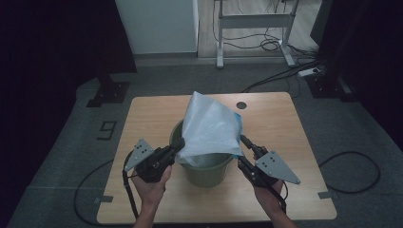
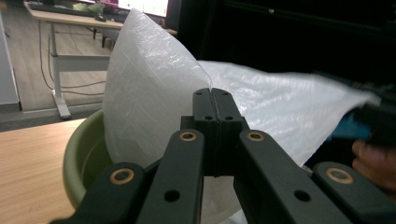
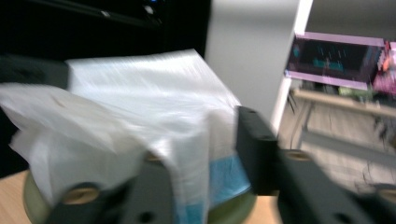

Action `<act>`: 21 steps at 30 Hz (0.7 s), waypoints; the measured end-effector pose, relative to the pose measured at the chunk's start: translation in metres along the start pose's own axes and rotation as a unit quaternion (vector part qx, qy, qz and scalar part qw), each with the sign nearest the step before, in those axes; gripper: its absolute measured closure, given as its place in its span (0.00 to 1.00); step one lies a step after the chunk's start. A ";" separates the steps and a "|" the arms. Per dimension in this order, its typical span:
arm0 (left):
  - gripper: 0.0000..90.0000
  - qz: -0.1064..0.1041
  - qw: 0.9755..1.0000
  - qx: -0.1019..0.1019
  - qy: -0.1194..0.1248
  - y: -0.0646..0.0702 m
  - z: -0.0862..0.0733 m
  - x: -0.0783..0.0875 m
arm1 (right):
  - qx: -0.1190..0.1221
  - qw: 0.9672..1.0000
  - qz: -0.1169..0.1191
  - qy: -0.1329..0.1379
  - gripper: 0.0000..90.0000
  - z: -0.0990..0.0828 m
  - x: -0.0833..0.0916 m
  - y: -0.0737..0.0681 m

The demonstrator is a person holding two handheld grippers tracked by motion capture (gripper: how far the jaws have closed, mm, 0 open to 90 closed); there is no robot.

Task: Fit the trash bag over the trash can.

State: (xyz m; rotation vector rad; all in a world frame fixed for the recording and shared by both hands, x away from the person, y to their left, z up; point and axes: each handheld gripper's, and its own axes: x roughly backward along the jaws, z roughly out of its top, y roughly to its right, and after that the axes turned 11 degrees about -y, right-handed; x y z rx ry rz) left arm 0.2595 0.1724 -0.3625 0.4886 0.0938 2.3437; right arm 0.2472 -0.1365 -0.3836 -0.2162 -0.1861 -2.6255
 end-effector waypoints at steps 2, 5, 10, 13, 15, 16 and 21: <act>1.00 0.002 1.000 0.004 0.003 -0.002 -0.002 0.001 | -0.018 1.000 0.003 -0.019 0.56 -0.008 0.000 0.000; 1.00 0.004 1.000 0.009 0.008 -0.004 -0.003 0.002 | -0.026 0.999 0.004 -0.037 0.56 -0.017 0.003 0.000; 1.00 0.002 1.000 0.017 0.009 -0.007 -0.005 0.004 | -0.049 0.997 -0.004 -0.052 0.54 -0.028 0.006 0.005; 1.00 0.004 1.000 0.021 0.012 -0.008 -0.006 0.005 | -0.060 0.997 -0.007 -0.053 0.52 -0.031 0.007 0.006; 1.00 0.005 1.000 0.024 0.014 -0.010 -0.007 0.006 | -0.070 0.996 -0.001 -0.055 0.54 -0.034 0.008 0.007; 1.00 0.006 0.999 0.027 0.016 -0.011 -0.008 0.007 | -0.072 0.996 -0.003 -0.055 0.55 -0.035 0.008 0.008; 1.00 0.005 0.999 0.036 0.021 -0.017 -0.009 0.012 | -0.073 0.995 0.007 -0.061 0.91 -0.043 0.007 0.015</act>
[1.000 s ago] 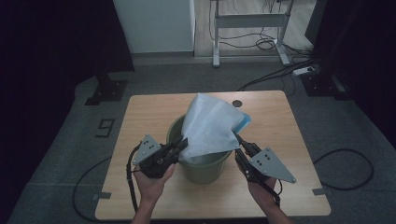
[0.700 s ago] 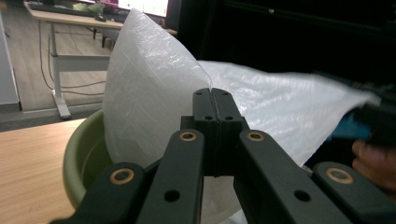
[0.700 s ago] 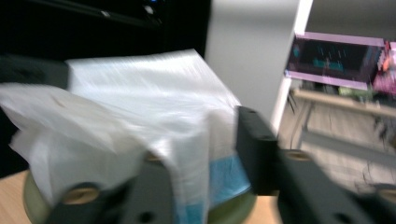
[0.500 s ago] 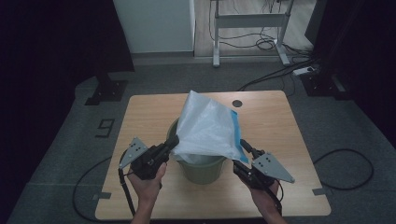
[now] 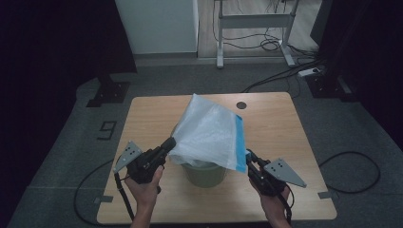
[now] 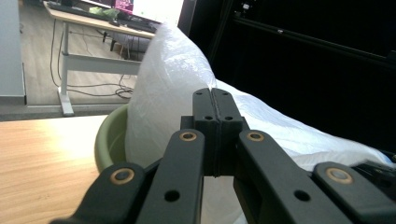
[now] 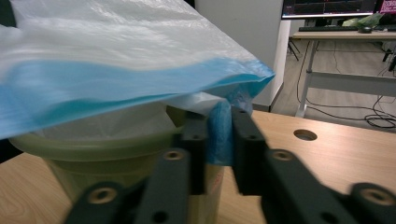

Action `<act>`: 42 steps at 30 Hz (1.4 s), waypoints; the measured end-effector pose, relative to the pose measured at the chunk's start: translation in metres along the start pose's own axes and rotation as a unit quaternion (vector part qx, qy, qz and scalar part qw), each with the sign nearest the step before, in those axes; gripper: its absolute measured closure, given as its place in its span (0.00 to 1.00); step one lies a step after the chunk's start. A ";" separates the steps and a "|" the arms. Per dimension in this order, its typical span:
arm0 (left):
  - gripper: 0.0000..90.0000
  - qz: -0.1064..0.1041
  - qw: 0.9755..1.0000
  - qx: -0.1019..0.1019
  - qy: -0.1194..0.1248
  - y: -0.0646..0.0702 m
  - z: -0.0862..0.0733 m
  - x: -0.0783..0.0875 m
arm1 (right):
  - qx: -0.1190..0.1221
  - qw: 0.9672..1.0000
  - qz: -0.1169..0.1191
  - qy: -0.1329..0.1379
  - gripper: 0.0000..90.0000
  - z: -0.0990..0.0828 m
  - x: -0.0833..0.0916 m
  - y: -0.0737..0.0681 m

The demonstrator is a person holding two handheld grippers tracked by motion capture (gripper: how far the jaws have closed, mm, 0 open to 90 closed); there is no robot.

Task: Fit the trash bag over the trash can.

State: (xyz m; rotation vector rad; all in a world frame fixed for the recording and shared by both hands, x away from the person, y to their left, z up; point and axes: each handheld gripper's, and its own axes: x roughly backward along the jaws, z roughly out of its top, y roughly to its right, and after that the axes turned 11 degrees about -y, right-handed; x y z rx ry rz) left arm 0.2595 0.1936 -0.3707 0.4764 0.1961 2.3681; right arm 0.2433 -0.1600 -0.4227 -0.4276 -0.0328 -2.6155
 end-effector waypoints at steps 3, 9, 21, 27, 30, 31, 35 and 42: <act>1.00 0.002 1.000 0.003 0.001 -0.004 -0.001 0.003 | 0.008 1.000 -0.008 0.013 0.98 0.000 0.003 0.004; 1.00 0.008 1.000 0.020 0.006 -0.017 -0.002 0.010 | 0.036 0.998 -0.055 0.009 0.99 0.009 0.000 0.026; 1.00 0.013 0.999 0.050 -0.002 -0.040 -0.019 0.026 | 0.008 0.996 -0.092 -0.011 0.93 0.006 -0.014 0.086; 1.00 0.009 0.999 0.053 -0.008 -0.041 -0.028 0.025 | -0.008 0.997 -0.075 -0.014 0.51 -0.007 -0.004 0.089; 1.00 0.008 0.999 0.050 -0.012 -0.040 -0.030 0.023 | -0.006 0.998 -0.054 -0.009 0.44 -0.012 0.016 0.084; 1.00 0.008 0.999 0.051 -0.012 -0.040 -0.031 0.023 | -0.003 0.999 -0.047 -0.010 0.42 -0.012 0.021 0.081; 1.00 0.009 0.998 0.054 -0.010 -0.038 -0.035 0.022 | 0.010 1.000 -0.015 -0.023 0.38 -0.019 0.034 0.070; 1.00 0.010 0.999 0.050 -0.015 -0.036 -0.039 0.019 | 0.029 0.999 0.026 -0.038 0.36 -0.031 0.035 0.046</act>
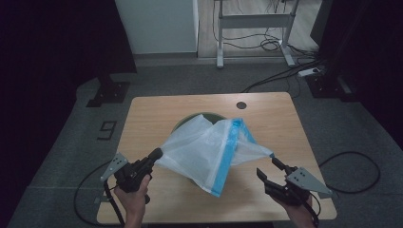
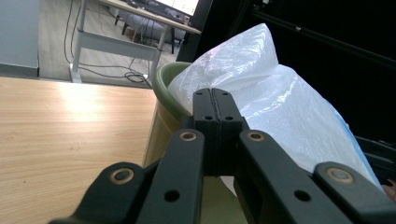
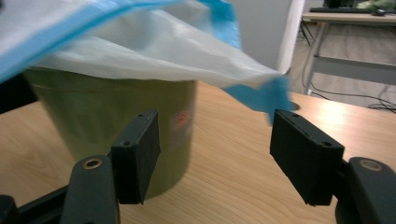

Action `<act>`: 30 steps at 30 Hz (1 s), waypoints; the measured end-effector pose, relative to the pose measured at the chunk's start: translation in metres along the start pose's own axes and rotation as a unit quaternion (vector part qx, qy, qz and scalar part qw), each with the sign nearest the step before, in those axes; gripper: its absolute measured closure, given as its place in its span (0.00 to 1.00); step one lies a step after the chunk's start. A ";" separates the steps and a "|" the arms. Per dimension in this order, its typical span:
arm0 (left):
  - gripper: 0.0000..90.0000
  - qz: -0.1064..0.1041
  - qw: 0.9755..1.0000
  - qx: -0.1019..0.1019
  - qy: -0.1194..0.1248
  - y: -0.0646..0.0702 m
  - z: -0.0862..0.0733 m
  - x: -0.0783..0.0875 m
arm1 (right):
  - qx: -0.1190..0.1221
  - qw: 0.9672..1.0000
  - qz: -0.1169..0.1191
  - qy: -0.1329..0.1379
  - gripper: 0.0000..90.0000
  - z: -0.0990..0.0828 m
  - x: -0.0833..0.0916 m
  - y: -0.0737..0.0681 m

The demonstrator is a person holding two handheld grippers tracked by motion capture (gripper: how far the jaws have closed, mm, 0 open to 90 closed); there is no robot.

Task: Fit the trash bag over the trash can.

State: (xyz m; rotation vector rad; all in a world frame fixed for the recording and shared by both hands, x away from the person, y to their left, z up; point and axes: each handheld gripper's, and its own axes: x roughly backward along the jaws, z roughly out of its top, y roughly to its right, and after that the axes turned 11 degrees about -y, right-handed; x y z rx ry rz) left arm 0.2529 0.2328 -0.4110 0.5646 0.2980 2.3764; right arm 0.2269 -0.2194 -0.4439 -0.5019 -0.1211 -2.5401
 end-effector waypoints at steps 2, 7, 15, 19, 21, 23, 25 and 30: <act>1.00 0.000 1.000 0.002 0.001 -0.001 -0.001 0.000 | 0.000 1.000 0.007 0.010 0.36 0.006 0.002 -0.006; 1.00 0.001 1.000 0.004 -0.002 -0.002 -0.004 0.000 | 0.008 0.999 0.008 0.039 0.36 0.023 0.006 -0.017; 0.92 -0.005 1.000 -0.008 0.000 0.002 -0.002 0.002 | 0.008 0.998 0.036 0.054 0.37 0.050 -0.011 -0.029; 0.59 0.018 0.999 -0.027 0.007 0.010 0.005 0.008 | 0.011 0.998 0.048 0.046 0.36 0.061 -0.025 -0.036; 0.48 0.032 0.999 -0.037 0.008 0.015 0.009 0.013 | 0.016 0.998 0.051 0.040 0.36 0.063 -0.030 -0.040; 0.44 0.037 0.998 -0.050 0.010 0.021 0.014 0.018 | 0.020 0.998 0.053 0.030 0.36 0.062 -0.035 -0.043; 0.42 0.040 0.997 -0.068 0.009 0.028 0.019 0.022 | 0.024 0.998 0.054 0.025 0.36 0.061 -0.038 -0.046; 0.42 0.039 0.993 -0.110 -0.006 0.046 0.030 0.018 | 0.030 0.998 0.054 0.018 0.37 0.059 -0.040 -0.050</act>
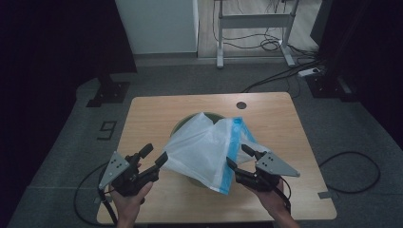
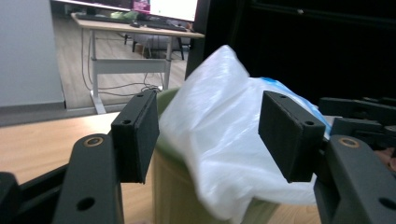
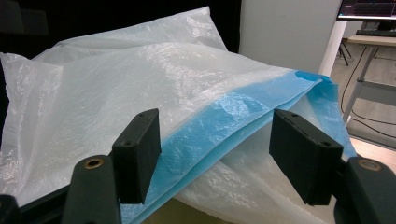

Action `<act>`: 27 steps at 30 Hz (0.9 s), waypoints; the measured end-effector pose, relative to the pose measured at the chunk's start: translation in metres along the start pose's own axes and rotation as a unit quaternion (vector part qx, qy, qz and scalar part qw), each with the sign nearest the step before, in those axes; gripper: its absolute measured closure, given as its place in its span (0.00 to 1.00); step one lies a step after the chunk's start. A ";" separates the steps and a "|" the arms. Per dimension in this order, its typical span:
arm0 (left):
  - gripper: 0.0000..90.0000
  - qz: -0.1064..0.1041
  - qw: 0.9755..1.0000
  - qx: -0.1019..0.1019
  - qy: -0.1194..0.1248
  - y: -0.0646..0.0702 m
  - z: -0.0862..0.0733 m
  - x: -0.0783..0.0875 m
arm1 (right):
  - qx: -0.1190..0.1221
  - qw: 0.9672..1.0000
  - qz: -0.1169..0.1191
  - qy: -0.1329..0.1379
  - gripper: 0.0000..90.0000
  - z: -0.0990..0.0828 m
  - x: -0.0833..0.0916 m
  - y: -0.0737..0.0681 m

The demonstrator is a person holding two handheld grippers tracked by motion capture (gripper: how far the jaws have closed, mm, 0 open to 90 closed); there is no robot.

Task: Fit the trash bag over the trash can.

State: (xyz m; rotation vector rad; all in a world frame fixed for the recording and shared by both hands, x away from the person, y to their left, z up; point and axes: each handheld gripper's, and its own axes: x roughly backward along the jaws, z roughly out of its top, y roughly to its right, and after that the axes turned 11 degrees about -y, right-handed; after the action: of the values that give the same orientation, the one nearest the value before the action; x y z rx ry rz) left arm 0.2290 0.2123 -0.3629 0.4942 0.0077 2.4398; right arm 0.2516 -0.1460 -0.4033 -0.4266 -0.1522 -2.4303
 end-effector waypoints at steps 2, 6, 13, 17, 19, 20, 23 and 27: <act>0.42 -0.002 1.000 -0.008 -0.002 0.005 0.004 -0.004 | 0.002 1.000 -0.001 -0.001 0.37 0.000 0.000 -0.001; 0.41 -0.010 1.000 -0.020 -0.001 0.017 0.009 -0.015 | 0.004 1.000 -0.004 0.000 0.38 -0.001 0.000 -0.001; 0.40 -0.010 0.998 -0.049 -0.024 0.039 0.010 -0.041 | 0.002 1.000 -0.005 -0.002 0.38 -0.004 -0.001 -0.002; 0.40 0.001 0.996 -0.060 -0.060 0.044 0.005 -0.058 | 0.002 1.000 -0.005 -0.002 0.38 -0.006 0.000 -0.003; 0.40 -0.005 0.996 -0.054 -0.074 0.042 0.003 -0.064 | 0.002 1.000 -0.005 -0.002 0.38 -0.007 0.001 -0.003; 0.40 -0.006 0.995 -0.051 -0.081 0.041 0.001 -0.066 | 0.002 1.000 -0.005 -0.002 0.38 -0.008 0.001 -0.003; 0.41 -0.013 0.994 -0.050 -0.096 0.039 -0.003 -0.071 | 0.001 1.000 -0.004 -0.001 0.39 -0.008 0.003 -0.003; 0.44 -0.017 0.993 -0.052 -0.101 0.040 -0.006 -0.072 | 0.001 1.000 -0.005 0.002 0.39 -0.009 0.004 -0.004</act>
State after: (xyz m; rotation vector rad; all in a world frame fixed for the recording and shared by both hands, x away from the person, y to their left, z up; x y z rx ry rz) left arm 0.2551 0.1379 -0.3884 0.6859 -0.1938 2.3323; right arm 0.2439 -0.1476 -0.4100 -0.4220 -0.1558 -2.4403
